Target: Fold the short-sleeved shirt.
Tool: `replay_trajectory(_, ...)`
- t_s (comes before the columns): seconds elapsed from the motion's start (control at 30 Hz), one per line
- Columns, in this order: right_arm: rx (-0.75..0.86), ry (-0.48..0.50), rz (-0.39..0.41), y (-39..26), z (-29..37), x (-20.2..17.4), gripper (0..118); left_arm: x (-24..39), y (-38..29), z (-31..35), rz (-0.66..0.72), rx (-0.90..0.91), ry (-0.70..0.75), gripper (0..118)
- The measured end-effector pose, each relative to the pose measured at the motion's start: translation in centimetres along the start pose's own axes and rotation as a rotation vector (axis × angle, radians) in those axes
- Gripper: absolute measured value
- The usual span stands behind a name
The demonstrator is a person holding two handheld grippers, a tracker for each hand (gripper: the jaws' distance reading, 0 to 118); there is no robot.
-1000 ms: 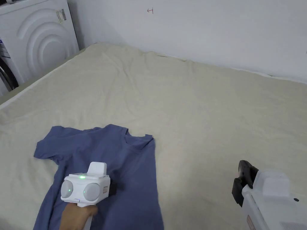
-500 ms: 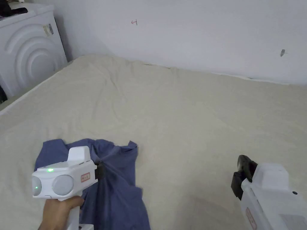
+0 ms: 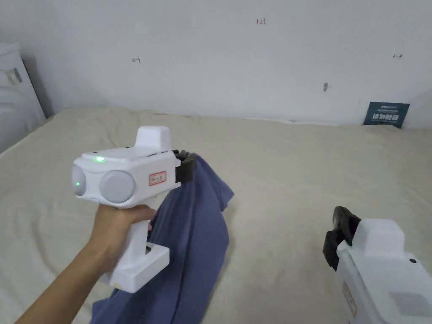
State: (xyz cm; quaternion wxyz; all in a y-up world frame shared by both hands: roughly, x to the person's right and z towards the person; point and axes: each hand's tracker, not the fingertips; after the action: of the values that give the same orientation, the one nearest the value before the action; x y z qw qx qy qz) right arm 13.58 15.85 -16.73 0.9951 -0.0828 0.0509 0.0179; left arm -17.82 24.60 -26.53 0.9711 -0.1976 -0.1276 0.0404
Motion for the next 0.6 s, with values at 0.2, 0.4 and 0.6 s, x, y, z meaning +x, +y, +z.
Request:
replay_trajectory(0.2, 0.018, -0.078, -0.004, 0.0, 1.8, 3.5, 1, 7.3, 1.4, -3.5, -0.073, -0.007, -0.147, 5)
replay_trajectory(0.4, 0.007, -0.144, -0.005, -0.6, 2.8, 6.2, 1, 11.4, -3.0, -6.9, -0.070, -0.135, -0.248, 5)
replay_trajectory(0.6, -0.023, -0.170, -0.021, -1.5, 2.7, 7.2, 1, 11.6, -12.1, -10.6, -0.053, -0.367, -0.264, 5)
